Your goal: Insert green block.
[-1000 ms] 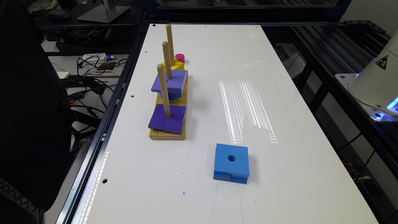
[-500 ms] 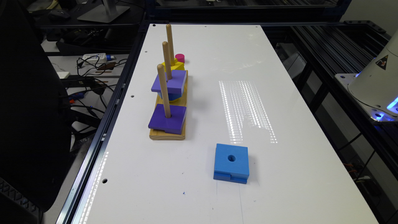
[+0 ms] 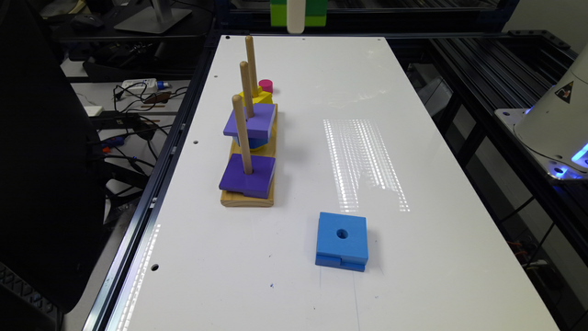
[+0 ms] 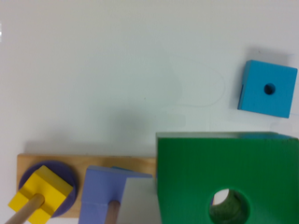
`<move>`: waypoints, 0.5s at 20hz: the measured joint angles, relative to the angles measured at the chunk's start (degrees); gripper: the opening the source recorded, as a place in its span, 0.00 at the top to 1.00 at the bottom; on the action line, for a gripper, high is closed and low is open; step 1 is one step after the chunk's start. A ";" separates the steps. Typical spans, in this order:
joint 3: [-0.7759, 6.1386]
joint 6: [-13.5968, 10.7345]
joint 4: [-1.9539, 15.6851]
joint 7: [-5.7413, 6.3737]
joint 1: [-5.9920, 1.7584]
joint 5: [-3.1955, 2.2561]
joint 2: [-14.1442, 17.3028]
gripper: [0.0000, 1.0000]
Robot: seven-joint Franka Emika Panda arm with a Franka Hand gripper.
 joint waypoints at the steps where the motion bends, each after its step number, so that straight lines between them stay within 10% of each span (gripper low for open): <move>1: 0.07 0.41 0.00 0.03 0.00 -0.01 0.39 1.00; 10: 0.50 4.21 0.05 0.28 0.06 -0.09 3.76 1.00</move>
